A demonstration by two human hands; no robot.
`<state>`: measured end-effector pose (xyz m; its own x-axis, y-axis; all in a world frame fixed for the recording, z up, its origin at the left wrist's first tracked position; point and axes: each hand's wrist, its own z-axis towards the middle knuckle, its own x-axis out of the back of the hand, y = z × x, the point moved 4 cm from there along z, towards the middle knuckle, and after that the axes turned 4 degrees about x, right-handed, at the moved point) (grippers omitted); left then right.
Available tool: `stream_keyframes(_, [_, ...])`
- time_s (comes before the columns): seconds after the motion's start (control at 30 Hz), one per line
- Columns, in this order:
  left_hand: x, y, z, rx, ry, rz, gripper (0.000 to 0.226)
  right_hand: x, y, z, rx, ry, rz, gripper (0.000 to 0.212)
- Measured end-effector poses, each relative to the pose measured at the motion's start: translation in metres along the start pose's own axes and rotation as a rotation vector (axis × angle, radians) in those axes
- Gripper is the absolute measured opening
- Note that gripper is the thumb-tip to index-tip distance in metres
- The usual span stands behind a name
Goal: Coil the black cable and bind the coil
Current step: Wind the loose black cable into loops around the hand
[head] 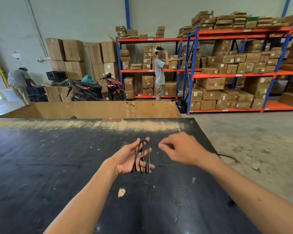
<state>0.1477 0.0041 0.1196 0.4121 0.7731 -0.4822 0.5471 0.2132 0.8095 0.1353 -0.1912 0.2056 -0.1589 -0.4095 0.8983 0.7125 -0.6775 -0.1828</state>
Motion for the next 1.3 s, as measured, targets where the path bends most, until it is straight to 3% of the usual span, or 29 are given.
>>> stream_keyframes(0.1, [0.006,0.018,-0.009,-0.105,0.022,-0.076,0.046,-0.035,-0.008,-0.029,-0.049,-0.027,0.179,0.038])
stream_keyframes(0.2, [0.002,0.031,-0.013,-0.172,0.002,-0.124,0.047,-0.074,-0.013,-0.053,-0.141,-0.056,0.470,0.029])
stream_keyframes(0.3, [-0.011,0.040,-0.012,-0.222,-0.067,-0.152,0.049,-0.100,-0.014,-0.069,-0.262,-0.079,0.790,0.027])
stream_keyframes(0.4, [-0.030,0.042,-0.012,-0.208,-0.174,-0.112,0.052,-0.111,-0.008,-0.073,-0.286,-0.177,0.911,0.029])
stream_keyframes(0.5, [-0.050,0.030,-0.012,-0.116,-0.318,-0.034,0.051,-0.108,0.007,-0.066,-0.279,-0.268,0.798,0.032])
stream_keyframes(0.67, [-0.072,-0.010,-0.010,0.172,-0.484,0.172,0.052,-0.067,0.041,-0.032,-0.296,-0.313,0.164,0.048])
stream_keyframes(0.77, [-0.065,-0.028,-0.008,0.305,-0.413,0.239,0.053,-0.032,0.053,-0.005,-0.194,-0.322,-0.094,0.049])
stream_keyframes(0.9, [-0.045,-0.039,-0.001,0.344,-0.235,0.290,0.050,0.007,0.049,0.025,-0.056,-0.254,-0.245,0.050])
stream_keyframes(1.03, [-0.026,-0.032,0.008,0.174,-0.058,0.177,0.046,0.033,0.035,0.036,-0.031,-0.097,-0.136,0.038])
stream_keyframes(1.17, [-0.006,-0.005,0.006,-0.064,0.069,-0.058,0.046,0.018,0.021,0.015,-0.021,0.015,0.115,0.044])
stream_keyframes(1.3, [-0.008,0.024,-0.001,-0.222,0.015,-0.138,0.044,-0.034,0.012,-0.017,-0.069,-0.009,0.439,0.040])
